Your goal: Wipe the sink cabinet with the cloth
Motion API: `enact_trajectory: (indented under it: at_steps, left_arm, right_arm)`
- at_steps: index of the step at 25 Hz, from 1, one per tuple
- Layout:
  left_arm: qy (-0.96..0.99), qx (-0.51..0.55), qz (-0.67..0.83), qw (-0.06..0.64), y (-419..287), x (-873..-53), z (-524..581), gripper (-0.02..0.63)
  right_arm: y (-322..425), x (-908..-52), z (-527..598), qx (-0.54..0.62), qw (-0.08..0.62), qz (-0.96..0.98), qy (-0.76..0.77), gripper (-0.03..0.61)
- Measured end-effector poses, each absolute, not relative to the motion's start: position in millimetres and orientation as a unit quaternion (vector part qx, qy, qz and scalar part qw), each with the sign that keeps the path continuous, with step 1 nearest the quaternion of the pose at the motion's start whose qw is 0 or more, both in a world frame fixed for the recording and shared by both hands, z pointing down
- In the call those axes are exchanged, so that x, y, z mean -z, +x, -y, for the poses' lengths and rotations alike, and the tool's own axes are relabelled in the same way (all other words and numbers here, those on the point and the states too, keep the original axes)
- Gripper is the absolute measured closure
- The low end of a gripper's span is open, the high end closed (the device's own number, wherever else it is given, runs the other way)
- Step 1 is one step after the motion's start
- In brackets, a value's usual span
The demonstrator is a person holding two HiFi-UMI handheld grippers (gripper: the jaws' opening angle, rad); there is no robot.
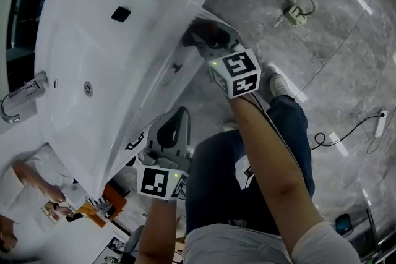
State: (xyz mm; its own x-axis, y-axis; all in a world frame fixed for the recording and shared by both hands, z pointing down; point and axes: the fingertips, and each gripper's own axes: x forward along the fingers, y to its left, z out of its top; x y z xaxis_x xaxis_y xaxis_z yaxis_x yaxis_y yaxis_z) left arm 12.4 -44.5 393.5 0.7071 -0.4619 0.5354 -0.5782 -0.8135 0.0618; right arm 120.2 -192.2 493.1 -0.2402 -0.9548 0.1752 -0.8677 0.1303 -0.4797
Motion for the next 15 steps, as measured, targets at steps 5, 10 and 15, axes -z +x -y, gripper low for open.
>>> enact_trajectory:
  at_steps: [5, 10, 15]
  left_arm:
    - [0.917, -0.254, 0.284, 0.119, 6, -416, 42, 0.603]
    - [0.915, -0.260, 0.284, 0.123, -2, -442, 37, 0.603]
    - [0.912, -0.261, 0.292, 0.123, -9, -453, 43, 0.603]
  right_arm:
    - [125, -549, 192, 0.288, 0.087, -0.728, -0.616, 0.451]
    - [128, -590, 191, 0.301, 0.069, -0.721, -0.620, 0.451]
    - [128, -627, 193, 0.324, 0.051, -0.710, -0.623, 0.451]
